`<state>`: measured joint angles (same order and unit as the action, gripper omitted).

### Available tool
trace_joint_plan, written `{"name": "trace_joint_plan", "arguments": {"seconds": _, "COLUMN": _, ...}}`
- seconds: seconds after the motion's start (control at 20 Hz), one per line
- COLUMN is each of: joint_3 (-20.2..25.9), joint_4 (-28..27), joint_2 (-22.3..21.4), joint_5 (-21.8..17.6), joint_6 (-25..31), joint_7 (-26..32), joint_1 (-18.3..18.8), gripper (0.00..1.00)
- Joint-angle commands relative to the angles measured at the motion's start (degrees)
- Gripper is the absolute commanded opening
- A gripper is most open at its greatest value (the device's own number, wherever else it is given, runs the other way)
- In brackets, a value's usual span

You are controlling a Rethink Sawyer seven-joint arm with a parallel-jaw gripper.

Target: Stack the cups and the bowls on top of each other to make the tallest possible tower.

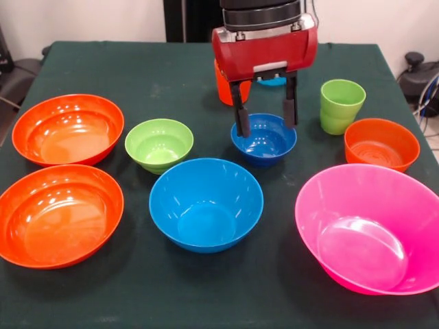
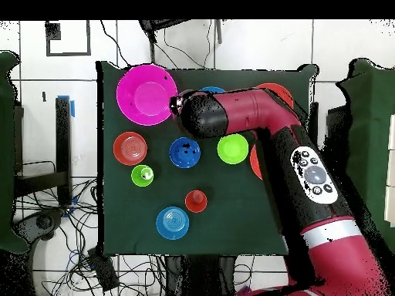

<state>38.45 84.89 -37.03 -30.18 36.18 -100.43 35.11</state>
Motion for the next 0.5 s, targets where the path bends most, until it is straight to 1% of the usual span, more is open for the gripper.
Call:
{"name": "trace_joint_plan", "arguments": {"seconds": 0.05, "joint_3": -2.00, "joint_4": 3.62, "joint_2": 1.34, "joint_5": -3.31, "joint_6": -2.23, "joint_7": 1.49, "joint_1": -2.14, "gripper": 1.00}}
{"name": "trace_joint_plan", "arguments": {"seconds": 0.2, "joint_3": -2.30, "joint_4": 4.29, "joint_2": 1.43, "joint_5": -1.84, "joint_6": -4.35, "joint_7": -2.73, "joint_1": -2.93, "gripper": 1.00}}
{"name": "trace_joint_plan", "arguments": {"seconds": 0.35, "joint_3": -3.90, "joint_4": 4.46, "joint_2": 1.58, "joint_5": -1.26, "joint_6": -7.42, "joint_7": -7.78, "joint_1": -4.97, "gripper": 1.00}}
{"name": "trace_joint_plan", "arguments": {"seconds": 0.5, "joint_3": -4.53, "joint_4": 4.64, "joint_2": 1.84, "joint_5": -0.07, "joint_6": -8.38, "joint_7": -9.31, "joint_1": -5.52, "gripper": 1.00}}
